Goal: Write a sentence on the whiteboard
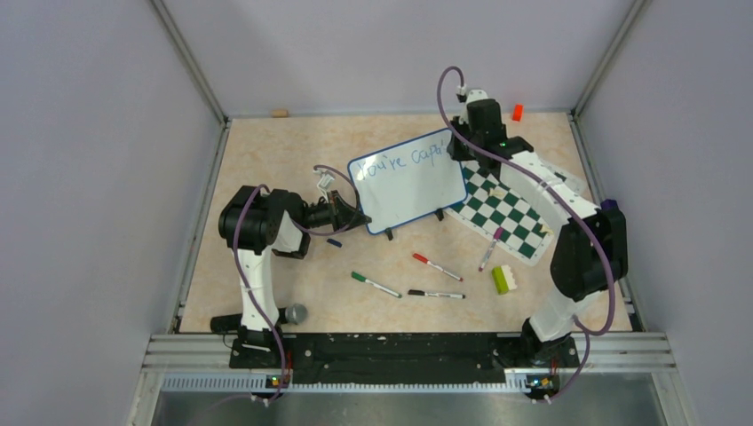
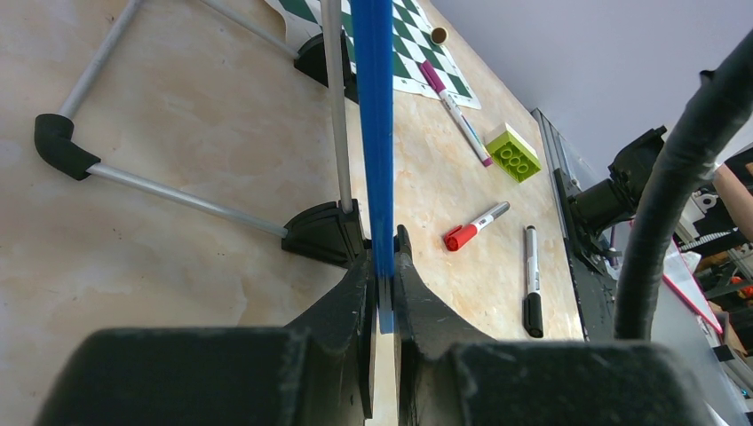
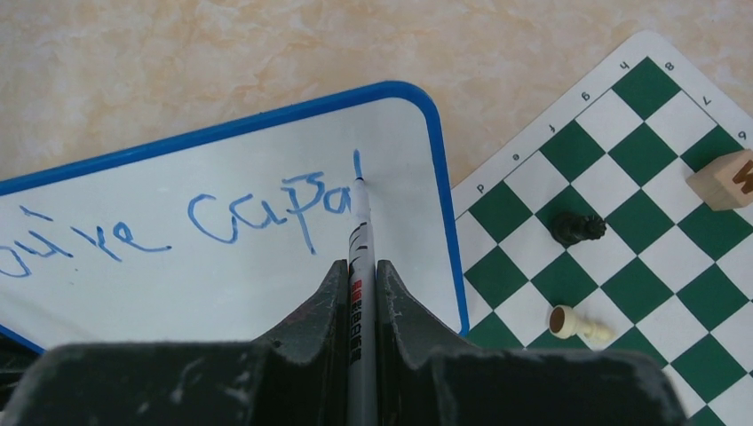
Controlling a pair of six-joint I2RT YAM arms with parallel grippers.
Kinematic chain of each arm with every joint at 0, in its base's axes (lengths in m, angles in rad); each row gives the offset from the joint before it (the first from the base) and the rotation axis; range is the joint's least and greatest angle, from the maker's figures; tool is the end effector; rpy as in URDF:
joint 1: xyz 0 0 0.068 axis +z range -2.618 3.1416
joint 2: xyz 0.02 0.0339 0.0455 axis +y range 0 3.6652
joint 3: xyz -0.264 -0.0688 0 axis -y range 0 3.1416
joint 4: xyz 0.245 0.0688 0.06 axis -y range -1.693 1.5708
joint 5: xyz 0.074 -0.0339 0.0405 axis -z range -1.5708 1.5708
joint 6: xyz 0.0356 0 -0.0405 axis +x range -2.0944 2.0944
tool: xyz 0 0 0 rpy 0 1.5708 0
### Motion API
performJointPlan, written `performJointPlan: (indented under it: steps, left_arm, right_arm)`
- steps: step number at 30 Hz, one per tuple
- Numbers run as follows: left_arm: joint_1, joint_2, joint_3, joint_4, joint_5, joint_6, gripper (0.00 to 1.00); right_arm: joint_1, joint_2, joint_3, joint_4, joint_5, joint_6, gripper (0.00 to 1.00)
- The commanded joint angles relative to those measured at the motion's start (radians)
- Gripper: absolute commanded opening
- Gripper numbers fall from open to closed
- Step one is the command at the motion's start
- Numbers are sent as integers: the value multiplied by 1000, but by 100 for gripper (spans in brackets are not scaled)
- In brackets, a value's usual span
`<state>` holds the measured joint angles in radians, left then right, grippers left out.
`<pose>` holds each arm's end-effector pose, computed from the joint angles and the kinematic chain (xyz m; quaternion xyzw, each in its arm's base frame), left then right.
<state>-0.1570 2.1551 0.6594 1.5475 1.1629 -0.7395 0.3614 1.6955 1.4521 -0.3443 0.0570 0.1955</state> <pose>0.3227 -0.0842 0.0985 0.2163 0.6655 -0.6035 0.3822 0.3714 0.1382 0.3139 -0.0596 0.8793 0.1055 0.4605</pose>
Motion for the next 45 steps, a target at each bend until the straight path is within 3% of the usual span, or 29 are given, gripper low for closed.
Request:
performJointPlan:
  steps: [1, 21, 45]
  left_arm:
    - [1, -29, -10, 72, 46, 16, 5]
    - [2, -32, -11, 72, 45, 17, 5]
    - [2, -31, -12, 72, 45, 17, 5]
  right_arm:
    - [-13, -33, -43, -7, -25, 10, 0]
    - [-16, -103, 16, -31, -23, 11, 0]
    - [-20, -28, 20, 23, -6, 23, 0]
